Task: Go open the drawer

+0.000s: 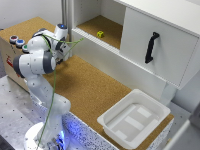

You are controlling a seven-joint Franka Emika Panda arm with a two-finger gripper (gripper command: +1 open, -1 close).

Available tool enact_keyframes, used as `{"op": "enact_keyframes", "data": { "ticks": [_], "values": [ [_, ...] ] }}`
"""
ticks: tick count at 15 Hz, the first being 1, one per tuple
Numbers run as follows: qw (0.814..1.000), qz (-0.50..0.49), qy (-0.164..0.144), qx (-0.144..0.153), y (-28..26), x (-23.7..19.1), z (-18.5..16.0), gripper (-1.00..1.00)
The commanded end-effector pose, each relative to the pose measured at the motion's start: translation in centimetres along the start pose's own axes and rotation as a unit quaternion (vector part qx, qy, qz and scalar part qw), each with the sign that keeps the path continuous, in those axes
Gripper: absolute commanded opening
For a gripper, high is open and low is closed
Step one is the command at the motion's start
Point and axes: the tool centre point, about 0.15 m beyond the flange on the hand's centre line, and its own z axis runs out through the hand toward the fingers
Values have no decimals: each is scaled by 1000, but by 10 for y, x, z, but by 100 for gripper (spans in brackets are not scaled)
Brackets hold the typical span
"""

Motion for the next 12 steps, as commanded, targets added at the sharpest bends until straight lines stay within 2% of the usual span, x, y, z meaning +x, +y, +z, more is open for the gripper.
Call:
{"op": "enact_keyframes", "data": {
  "ticks": [1,8,12],
  "values": [
    [999,-8,28,40,-1,-7,11,-100],
    [998,1,1,69,6,7,36,-100],
    [997,2,-5,75,8,13,42,-100]
  ]
}}
